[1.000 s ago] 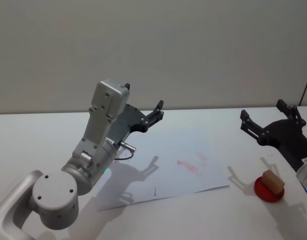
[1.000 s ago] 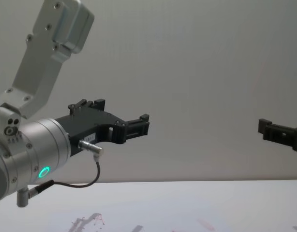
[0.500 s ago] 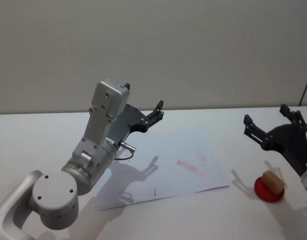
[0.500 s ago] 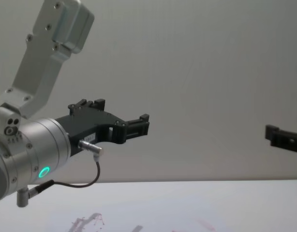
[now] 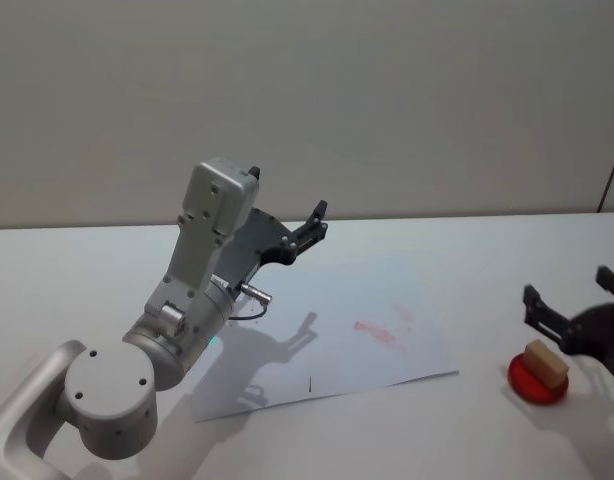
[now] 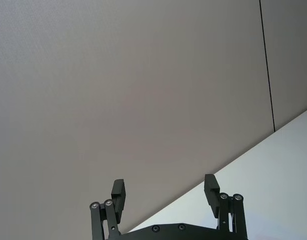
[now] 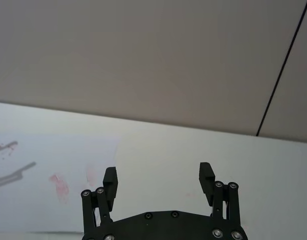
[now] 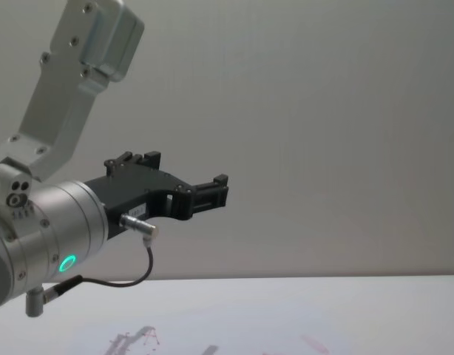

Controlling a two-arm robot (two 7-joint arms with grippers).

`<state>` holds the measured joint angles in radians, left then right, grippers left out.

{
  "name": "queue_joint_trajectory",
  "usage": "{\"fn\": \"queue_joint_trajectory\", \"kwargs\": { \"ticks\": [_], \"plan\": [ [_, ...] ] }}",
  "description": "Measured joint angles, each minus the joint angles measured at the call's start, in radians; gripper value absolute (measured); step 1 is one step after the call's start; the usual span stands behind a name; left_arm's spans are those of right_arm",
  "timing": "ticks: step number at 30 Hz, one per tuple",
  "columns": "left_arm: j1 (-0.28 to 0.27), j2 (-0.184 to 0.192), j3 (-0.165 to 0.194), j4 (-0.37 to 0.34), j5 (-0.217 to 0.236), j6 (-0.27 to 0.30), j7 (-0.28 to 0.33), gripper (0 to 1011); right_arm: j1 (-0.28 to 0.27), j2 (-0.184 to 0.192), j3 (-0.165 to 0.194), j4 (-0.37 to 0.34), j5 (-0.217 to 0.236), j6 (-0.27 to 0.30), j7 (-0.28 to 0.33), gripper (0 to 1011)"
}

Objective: Use the one hand to pick up the stamp and affix it onto the A4 paper.

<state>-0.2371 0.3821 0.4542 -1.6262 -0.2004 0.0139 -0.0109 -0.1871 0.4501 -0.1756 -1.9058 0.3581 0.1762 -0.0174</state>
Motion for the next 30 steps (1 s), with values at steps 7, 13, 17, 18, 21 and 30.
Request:
{"fn": "queue_joint_trajectory", "kwargs": {
  "ticks": [7,13,17,18,21,30],
  "plan": [
    [0.0,0.0,0.0,0.0,0.0,0.0,0.0,1001,-0.046,0.033,0.017,-0.025,0.024,0.066,-0.02,1001],
    [0.0,0.0,0.0,0.0,0.0,0.0,0.0,1001,-0.056,0.045,0.021,-0.022,0.029,0.122,-0.01,1001],
    [0.0,0.0,0.0,0.0,0.0,0.0,0.0,1001,-0.048,0.045,0.02,-0.008,0.027,0.15,0.007,1001],
    [0.0,0.0,0.0,0.0,0.0,0.0,0.0,1001,-0.046,0.045,0.019,-0.005,0.025,0.155,0.011,1001],
    [0.0,0.0,0.0,0.0,0.0,0.0,0.0,1001,-0.031,0.04,0.015,0.012,0.017,0.175,0.031,1001],
    [0.0,0.0,0.0,0.0,0.0,0.0,0.0,1001,0.025,0.02,0.001,0.071,-0.02,0.229,0.091,1001]
  ]
}}
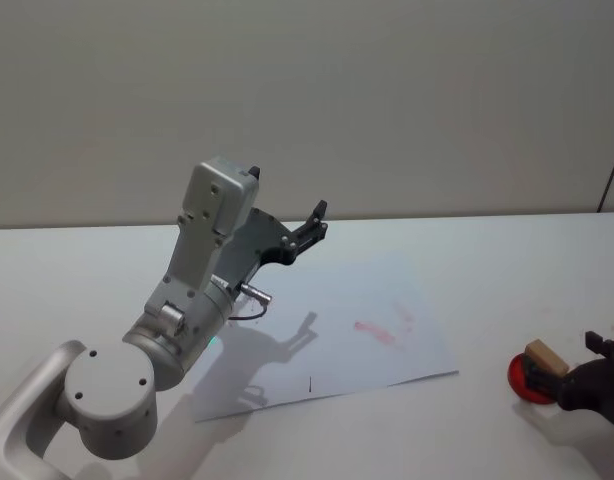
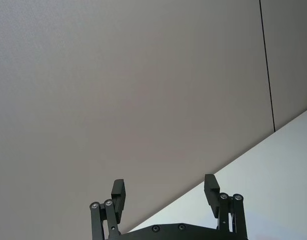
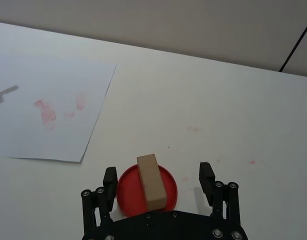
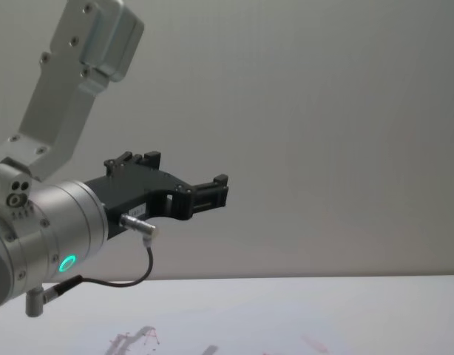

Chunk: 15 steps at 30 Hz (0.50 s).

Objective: Use the one hand to pick up the stamp and affix it onto the A4 paper.

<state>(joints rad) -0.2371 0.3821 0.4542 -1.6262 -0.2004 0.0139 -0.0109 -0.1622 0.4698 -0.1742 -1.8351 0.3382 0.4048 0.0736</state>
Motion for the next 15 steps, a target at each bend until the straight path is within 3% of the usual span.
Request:
{"fn": "queue_joint_trajectory", "kwargs": {
  "ticks": [7,14,15],
  "plan": [
    [0.0,0.0,0.0,0.0,0.0,0.0,0.0,1001,0.025,-0.009,-0.006,0.026,-0.02,0.023,0.027,968],
    [0.0,0.0,0.0,0.0,0.0,0.0,0.0,1001,0.042,-0.015,-0.01,0.043,-0.033,0.038,0.044,819],
    [0.0,0.0,0.0,0.0,0.0,0.0,0.0,1001,0.045,-0.015,-0.011,0.046,-0.035,0.04,0.046,763]
  ]
}}
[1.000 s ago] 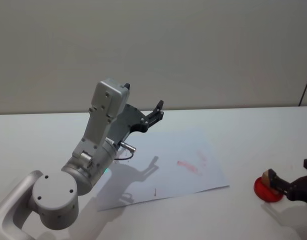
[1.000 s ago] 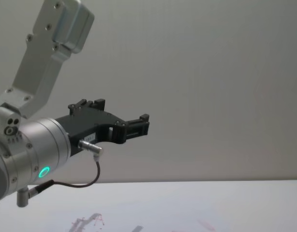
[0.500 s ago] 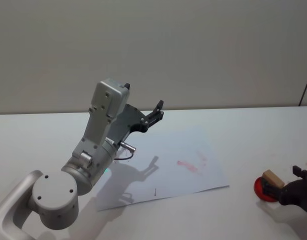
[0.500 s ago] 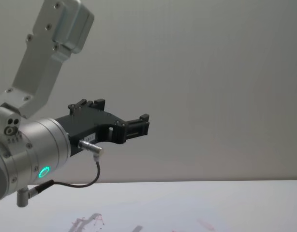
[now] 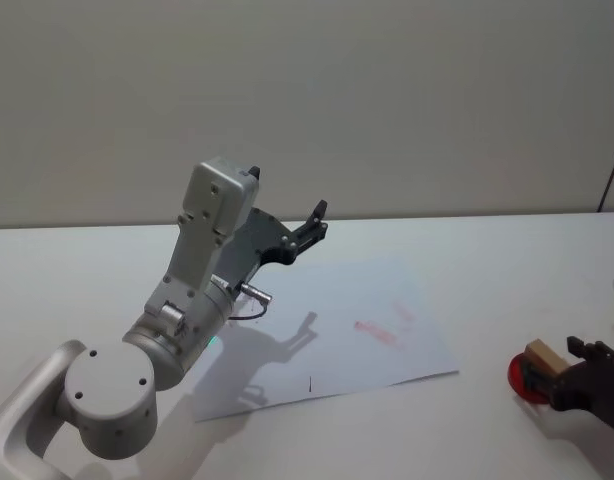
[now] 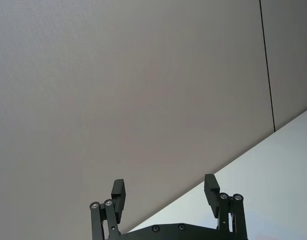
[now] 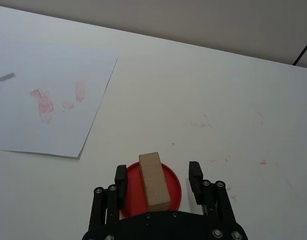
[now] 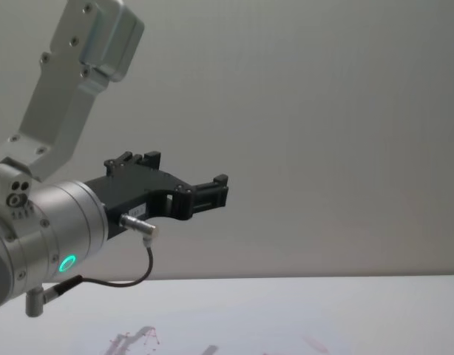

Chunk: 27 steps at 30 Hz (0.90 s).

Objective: Use the one hand to pick up the stamp and affix it onto the A4 paper.

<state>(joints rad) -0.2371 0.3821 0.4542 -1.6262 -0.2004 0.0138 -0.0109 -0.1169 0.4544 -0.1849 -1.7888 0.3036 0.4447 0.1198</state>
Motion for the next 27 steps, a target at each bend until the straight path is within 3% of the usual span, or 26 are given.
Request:
{"fn": "queue_joint_trajectory", "kwargs": {
  "ticks": [18,27],
  "plan": [
    [0.0,0.0,0.0,0.0,0.0,0.0,0.0,1001,0.014,-0.005,-0.003,0.015,-0.011,0.011,0.015,228],
    [0.0,0.0,0.0,0.0,0.0,0.0,0.0,1001,0.042,-0.017,-0.003,0.026,-0.02,-0.042,0.04,217]
  ]
}}
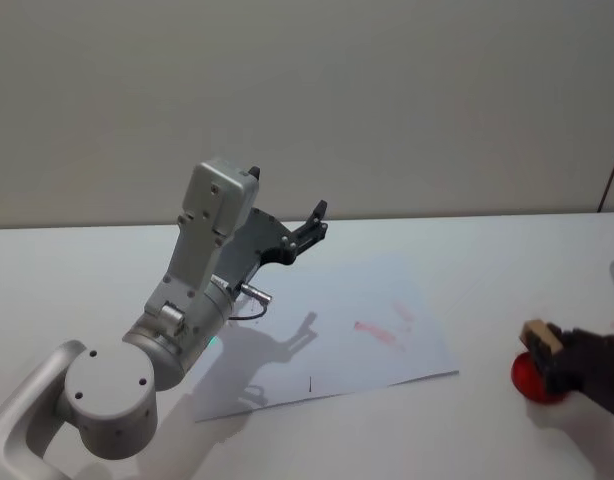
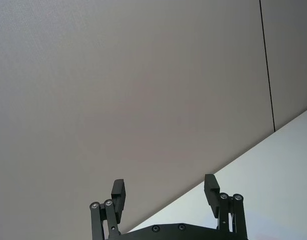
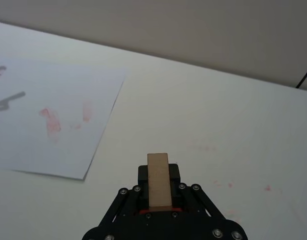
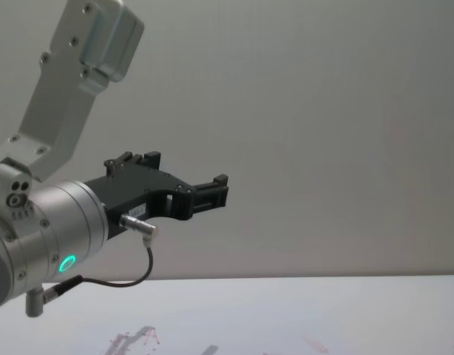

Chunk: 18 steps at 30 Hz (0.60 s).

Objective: Use the one hand to pick up the stamp and affix it onto the A4 paper.

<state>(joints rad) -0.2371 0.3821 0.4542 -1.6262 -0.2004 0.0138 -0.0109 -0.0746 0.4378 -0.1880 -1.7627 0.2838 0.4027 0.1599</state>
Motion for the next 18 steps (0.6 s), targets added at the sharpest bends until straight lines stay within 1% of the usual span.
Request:
{"fn": "queue_joint_trajectory", "kwargs": {
  "ticks": [3,6,7,10,11,14,15,17,18],
  "plan": [
    [0.0,0.0,0.0,0.0,0.0,0.0,0.0,1001,0.014,-0.006,-0.001,0.006,-0.004,-0.018,0.013,217],
    [0.0,0.0,0.0,0.0,0.0,0.0,0.0,1001,0.048,-0.023,-0.006,0.021,-0.012,-0.049,0.042,217],
    [0.0,0.0,0.0,0.0,0.0,0.0,0.0,1001,0.048,-0.023,-0.006,0.021,-0.012,-0.049,0.042,217],
    [0.0,0.0,0.0,0.0,0.0,0.0,0.0,1001,0.08,-0.038,-0.011,0.04,-0.018,-0.071,0.069,217],
    [0.0,0.0,0.0,0.0,0.0,0.0,0.0,1001,0.102,-0.049,-0.016,0.053,-0.022,-0.084,0.088,217],
    [0.0,0.0,0.0,0.0,0.0,0.0,0.0,1001,0.13,-0.065,-0.021,0.075,-0.027,-0.098,0.113,217],
    [0.0,0.0,0.0,0.0,0.0,0.0,0.0,1001,0.154,-0.078,-0.027,0.095,-0.03,-0.109,0.134,217],
    [0.0,0.0,0.0,0.0,0.0,0.0,0.0,1001,0.175,-0.09,-0.032,0.115,-0.034,-0.117,0.152,217],
    [0.0,0.0,0.0,0.0,0.0,0.0,0.0,1001,0.201,-0.104,-0.038,0.141,-0.037,-0.125,0.174,217]
  ]
}}
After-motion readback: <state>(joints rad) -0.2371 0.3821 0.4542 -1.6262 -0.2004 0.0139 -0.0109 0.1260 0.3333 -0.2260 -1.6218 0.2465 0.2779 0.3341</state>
